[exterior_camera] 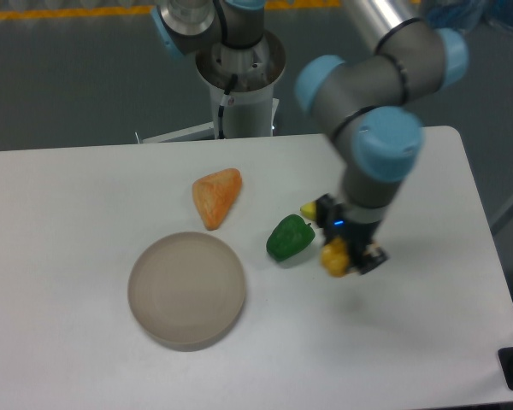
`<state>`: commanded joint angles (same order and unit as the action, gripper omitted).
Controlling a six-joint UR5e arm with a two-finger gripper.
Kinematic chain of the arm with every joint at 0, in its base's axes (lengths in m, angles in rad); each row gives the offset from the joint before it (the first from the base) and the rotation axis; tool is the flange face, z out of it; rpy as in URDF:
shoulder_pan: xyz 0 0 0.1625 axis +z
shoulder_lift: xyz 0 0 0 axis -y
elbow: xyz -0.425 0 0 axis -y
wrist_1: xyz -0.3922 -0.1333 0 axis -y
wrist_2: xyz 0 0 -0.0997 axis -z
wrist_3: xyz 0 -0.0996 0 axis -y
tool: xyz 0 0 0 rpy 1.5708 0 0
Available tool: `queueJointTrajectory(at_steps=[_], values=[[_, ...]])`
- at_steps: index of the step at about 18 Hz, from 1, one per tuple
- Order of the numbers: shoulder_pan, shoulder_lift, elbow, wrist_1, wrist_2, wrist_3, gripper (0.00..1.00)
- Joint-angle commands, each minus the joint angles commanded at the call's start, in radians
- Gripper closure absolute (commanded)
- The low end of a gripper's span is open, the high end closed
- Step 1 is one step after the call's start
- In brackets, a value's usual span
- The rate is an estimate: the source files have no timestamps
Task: Place the yellow pepper on the plate
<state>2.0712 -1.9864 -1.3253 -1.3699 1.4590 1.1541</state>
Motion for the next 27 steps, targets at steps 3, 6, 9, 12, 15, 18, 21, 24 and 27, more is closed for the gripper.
queueJointTrajectory(at_steps=[3,6,9,12,15,18,21,24,27], values=[[-0.103,-0.005,-0.054,0.002,-0.02,-0.086,0.7],[-0.146,-0.028,-0.083,0.003,-0.02,-0.109,0.7],[-0.178,-0.066,-0.089,0.035,-0.02,-0.154,0.69],[-0.197,-0.089,-0.11,0.107,-0.02,-0.189,0.59],[-0.204,-0.086,-0.129,0.121,-0.017,-0.189,0.26],[-0.204,-0.077,-0.127,0.126,-0.014,-0.189,0.0],[-0.201,-0.058,-0.121,0.135,-0.009,-0.189,0.0],[-0.16,-0.026,-0.117,0.138,-0.008,-0.183,0.0],[-0.064,0.018,-0.107,0.15,-0.003,-0.166,0.0]])
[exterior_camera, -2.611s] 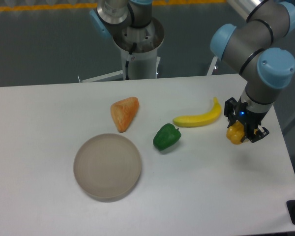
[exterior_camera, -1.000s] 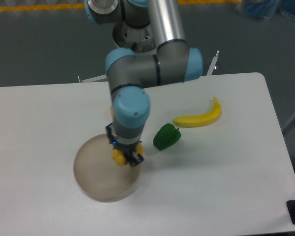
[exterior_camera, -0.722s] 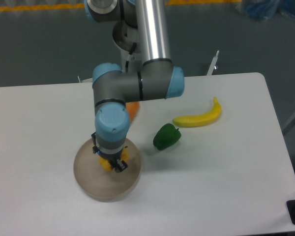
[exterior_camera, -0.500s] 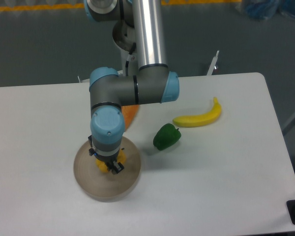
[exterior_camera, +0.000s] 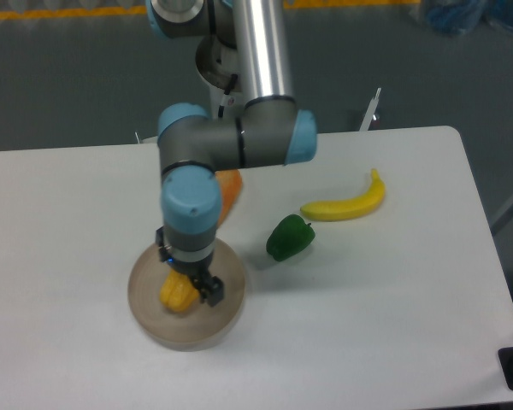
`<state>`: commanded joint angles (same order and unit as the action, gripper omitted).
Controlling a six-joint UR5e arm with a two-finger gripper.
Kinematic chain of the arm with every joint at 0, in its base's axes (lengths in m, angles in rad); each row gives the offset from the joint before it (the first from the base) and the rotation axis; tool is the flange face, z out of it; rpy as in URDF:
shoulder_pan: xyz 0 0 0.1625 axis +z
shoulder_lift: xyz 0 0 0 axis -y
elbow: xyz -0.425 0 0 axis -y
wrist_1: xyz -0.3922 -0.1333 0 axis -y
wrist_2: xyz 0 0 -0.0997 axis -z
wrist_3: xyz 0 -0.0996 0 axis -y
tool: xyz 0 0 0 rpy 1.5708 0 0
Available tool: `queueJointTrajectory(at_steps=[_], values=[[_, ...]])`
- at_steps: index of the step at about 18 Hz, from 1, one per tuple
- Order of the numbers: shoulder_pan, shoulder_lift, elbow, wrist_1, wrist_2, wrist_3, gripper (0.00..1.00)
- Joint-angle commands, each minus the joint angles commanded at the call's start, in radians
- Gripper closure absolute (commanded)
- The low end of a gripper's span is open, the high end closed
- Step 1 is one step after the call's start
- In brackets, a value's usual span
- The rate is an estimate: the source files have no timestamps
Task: Place the yellow pepper on the plate
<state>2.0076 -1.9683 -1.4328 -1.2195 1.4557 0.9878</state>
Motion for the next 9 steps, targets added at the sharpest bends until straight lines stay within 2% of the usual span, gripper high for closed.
queueJointTrajectory(at_steps=[2,6,9], values=[[0.066,0.026,0.0,-0.005,0.015,0.061,0.0],[0.169,0.029,0.0,-0.009,0.015,0.214,0.0],[0.272,0.051,-0.002,-0.017,0.015,0.378,0.0]])
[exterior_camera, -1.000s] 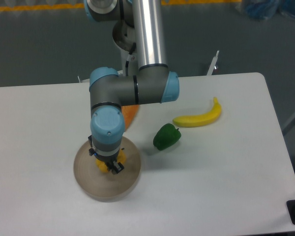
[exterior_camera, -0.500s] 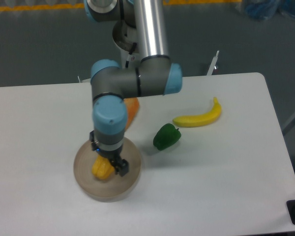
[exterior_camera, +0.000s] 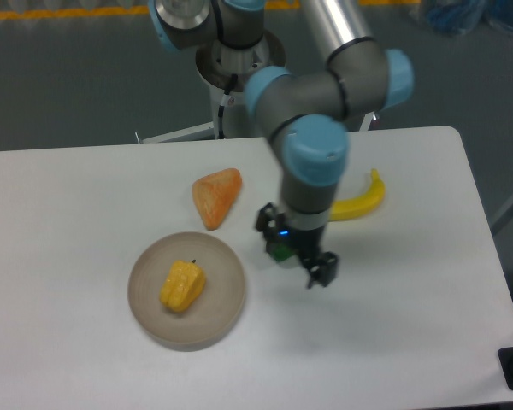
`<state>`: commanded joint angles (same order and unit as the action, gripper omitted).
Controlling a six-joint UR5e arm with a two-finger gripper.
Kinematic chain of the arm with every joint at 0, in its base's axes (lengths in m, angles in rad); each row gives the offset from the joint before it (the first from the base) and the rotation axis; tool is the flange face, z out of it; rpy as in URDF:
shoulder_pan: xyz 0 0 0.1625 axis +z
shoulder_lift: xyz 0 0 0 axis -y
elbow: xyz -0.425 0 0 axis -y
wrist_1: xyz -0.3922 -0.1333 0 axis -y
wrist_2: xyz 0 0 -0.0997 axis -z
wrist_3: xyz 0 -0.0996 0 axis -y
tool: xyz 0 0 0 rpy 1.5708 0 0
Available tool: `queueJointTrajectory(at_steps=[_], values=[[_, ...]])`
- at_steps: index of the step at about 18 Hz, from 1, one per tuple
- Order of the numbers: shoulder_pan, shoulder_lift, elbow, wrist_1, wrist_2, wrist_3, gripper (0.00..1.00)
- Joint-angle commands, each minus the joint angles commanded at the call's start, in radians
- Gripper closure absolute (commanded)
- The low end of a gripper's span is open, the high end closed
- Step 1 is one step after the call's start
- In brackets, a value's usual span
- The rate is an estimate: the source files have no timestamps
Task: Place the yellow pepper on the plate
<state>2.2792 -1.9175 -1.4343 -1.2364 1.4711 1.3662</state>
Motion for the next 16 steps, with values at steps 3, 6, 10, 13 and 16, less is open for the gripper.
queueJointTrajectory(at_steps=[3,6,10,13,16], values=[[0.077,-0.001,-0.014,-0.003,0.002,0.134,0.0],[0.088,-0.023,-0.015,-0.003,0.087,0.189,0.0],[0.086,-0.037,-0.009,-0.005,0.166,0.232,0.0],[0.091,-0.04,0.0,0.0,0.094,0.229,0.0],[0.097,-0.04,0.002,0.0,0.08,0.229,0.0]])
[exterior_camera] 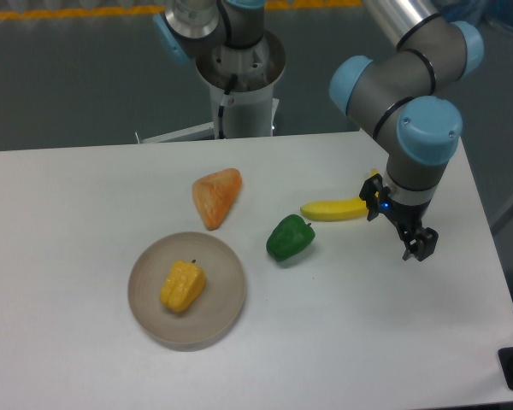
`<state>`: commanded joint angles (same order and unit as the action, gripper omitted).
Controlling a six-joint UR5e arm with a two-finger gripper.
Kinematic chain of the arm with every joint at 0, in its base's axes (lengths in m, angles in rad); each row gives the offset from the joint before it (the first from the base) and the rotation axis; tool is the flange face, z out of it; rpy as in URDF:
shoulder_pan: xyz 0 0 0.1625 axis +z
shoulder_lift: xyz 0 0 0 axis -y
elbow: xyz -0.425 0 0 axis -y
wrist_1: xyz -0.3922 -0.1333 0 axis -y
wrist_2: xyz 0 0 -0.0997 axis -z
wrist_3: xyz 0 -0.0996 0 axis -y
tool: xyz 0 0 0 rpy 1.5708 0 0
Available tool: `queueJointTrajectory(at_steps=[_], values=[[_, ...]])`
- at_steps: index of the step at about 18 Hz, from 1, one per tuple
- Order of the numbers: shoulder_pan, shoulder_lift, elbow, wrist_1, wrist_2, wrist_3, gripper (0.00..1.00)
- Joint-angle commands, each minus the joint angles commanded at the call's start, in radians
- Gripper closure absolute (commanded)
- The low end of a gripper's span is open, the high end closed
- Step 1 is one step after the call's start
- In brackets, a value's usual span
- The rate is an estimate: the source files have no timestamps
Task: Place the yellow pepper on the plate
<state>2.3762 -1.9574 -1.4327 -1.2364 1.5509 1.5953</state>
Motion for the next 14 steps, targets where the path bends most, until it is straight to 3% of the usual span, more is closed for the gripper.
queueJointTrajectory(at_steps=[14], values=[[-0.012,-0.014,-0.003,-0.005,0.081,-0.009,0.0]])
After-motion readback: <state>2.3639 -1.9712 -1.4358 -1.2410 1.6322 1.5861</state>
